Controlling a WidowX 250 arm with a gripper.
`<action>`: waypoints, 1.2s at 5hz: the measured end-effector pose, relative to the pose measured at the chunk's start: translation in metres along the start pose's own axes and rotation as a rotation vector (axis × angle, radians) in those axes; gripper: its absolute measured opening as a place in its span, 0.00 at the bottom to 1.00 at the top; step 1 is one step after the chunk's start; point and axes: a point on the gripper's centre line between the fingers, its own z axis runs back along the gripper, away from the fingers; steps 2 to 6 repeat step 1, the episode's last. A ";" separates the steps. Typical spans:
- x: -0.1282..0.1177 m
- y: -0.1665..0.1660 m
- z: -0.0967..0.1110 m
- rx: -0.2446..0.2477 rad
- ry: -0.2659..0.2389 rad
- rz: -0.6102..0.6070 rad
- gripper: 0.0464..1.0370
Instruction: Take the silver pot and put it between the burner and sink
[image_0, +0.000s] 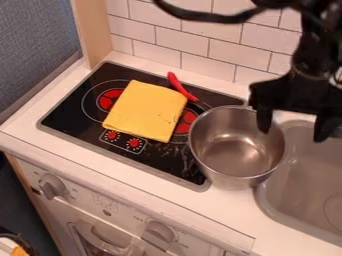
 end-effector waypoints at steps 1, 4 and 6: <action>0.005 0.008 0.024 -0.015 -0.089 0.040 0.96; 0.005 0.008 0.024 -0.015 -0.089 0.040 0.96; 0.005 0.008 0.024 -0.015 -0.089 0.040 0.96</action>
